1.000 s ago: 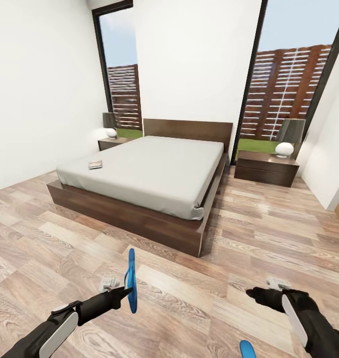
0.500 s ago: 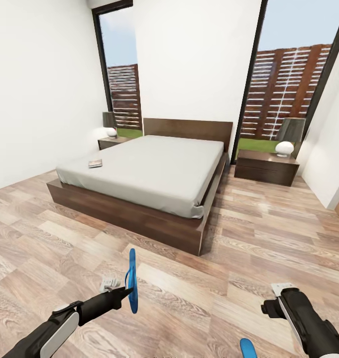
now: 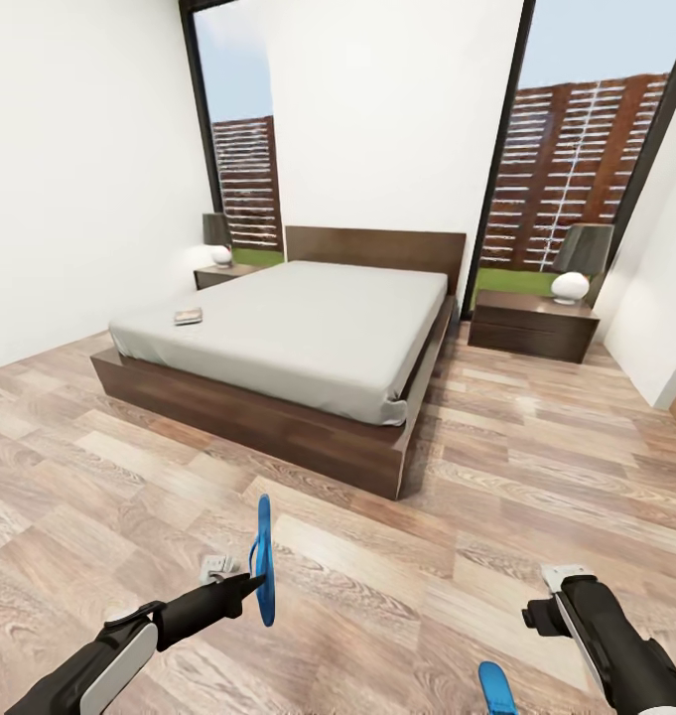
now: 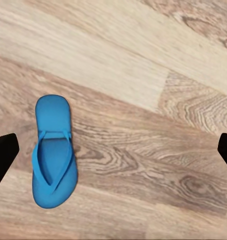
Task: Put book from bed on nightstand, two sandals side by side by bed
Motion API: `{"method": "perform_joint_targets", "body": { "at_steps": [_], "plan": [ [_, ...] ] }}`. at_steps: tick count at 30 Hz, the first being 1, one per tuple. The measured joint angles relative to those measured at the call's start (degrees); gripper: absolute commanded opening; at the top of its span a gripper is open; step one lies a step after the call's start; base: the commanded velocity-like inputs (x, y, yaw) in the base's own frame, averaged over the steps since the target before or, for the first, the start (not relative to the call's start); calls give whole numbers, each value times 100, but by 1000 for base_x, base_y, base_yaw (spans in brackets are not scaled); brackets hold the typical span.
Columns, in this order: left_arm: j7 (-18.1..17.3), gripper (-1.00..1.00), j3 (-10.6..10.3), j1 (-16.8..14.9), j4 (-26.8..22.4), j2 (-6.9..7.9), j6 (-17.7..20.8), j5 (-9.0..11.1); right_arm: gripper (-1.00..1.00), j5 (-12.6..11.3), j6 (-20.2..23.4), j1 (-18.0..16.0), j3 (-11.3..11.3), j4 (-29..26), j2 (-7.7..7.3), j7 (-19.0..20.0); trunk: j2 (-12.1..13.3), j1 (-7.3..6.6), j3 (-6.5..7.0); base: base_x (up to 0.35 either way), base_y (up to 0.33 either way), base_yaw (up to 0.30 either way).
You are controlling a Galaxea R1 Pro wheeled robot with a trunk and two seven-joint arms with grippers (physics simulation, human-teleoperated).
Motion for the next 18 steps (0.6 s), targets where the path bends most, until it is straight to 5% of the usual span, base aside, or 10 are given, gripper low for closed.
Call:
{"method": "perform_joint_targets", "body": {
  "at_steps": [10,14,16,18],
  "plan": [
    [-4,-100,0,0,0,0,0,0,100,-11,-44,0,9,7,13,-7,-14,26,-222,0,0,0],
    [-4,-100,0,-1,0,0,0,0,100,-6,-86,0,17,23,268,-10,-19,36,-310,0,0,0],
    [-2,-100,0,0,0,0,0,0,100,11,-309,0,19,42,380,-10,-22,41,-355,0,0,0],
    [-2,-100,0,0,0,0,0,0,100,15,-983,0,20,51,423,-9,-24,46,-399,0,0,0]
  ]
}}
